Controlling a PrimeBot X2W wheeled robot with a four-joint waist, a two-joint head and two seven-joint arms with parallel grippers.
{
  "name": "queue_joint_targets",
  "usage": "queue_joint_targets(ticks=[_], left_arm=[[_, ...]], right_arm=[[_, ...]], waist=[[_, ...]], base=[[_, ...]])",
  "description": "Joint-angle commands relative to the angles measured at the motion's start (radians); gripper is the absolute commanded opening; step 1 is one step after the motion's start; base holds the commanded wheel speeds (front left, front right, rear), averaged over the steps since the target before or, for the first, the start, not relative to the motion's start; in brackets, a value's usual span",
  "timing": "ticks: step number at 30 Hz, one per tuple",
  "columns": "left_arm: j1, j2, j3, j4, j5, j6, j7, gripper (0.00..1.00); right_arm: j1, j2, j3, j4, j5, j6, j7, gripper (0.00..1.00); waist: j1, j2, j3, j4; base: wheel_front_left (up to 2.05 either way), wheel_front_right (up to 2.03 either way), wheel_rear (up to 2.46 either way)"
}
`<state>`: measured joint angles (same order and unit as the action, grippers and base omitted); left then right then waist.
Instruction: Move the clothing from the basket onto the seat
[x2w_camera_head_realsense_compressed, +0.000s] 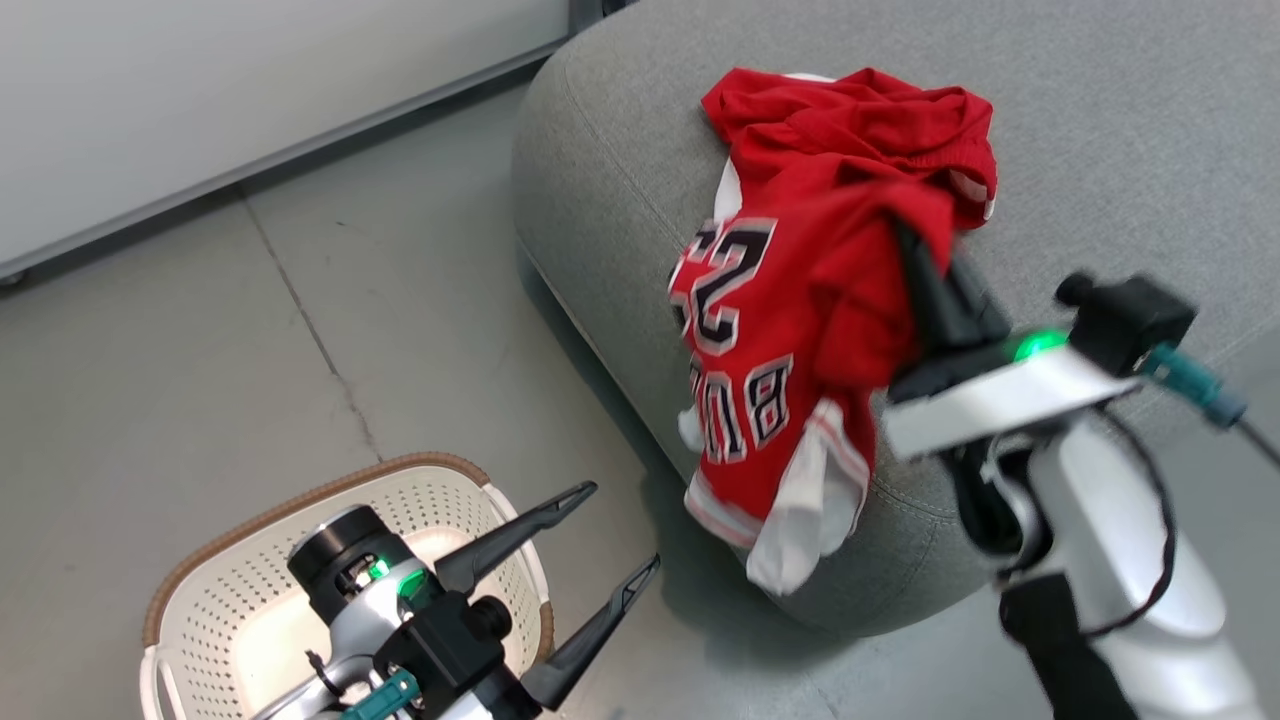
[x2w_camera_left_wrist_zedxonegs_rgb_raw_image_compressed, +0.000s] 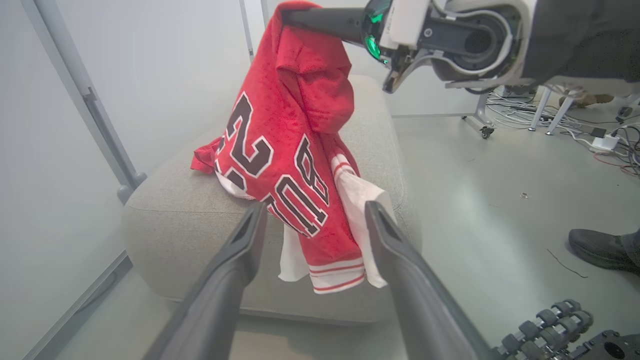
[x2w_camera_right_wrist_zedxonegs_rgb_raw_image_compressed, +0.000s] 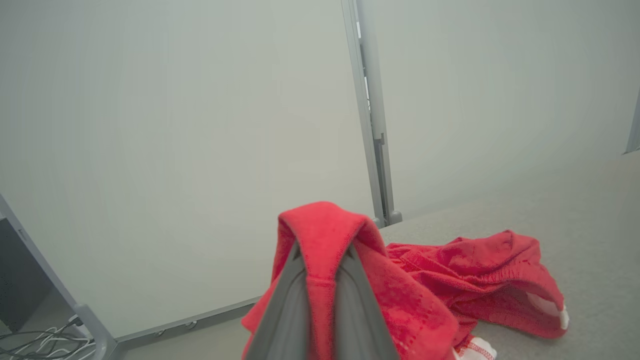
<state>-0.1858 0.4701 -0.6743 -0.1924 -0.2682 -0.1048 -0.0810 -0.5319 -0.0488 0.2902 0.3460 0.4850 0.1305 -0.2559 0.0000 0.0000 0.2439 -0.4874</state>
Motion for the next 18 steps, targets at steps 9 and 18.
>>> queue_joint_targets(ticks=[9,18], left_arm=[[-0.056,0.052,0.019,-0.055,0.013,-0.008,0.006,1.00],[-0.091,0.116,0.027,-0.120,0.019,-0.014,0.022,1.00]], right_arm=[[-0.304,-0.004,-0.200,0.028,-0.092,0.001,-0.011,0.00],[-0.495,-0.007,-0.449,0.116,-0.230,0.001,0.027,0.00]], waist=[[0.0000,0.0000,0.087,0.029],[0.0000,0.0000,0.205,0.067]], base=[[0.00,0.00,0.00],[0.00,0.00,0.00]])
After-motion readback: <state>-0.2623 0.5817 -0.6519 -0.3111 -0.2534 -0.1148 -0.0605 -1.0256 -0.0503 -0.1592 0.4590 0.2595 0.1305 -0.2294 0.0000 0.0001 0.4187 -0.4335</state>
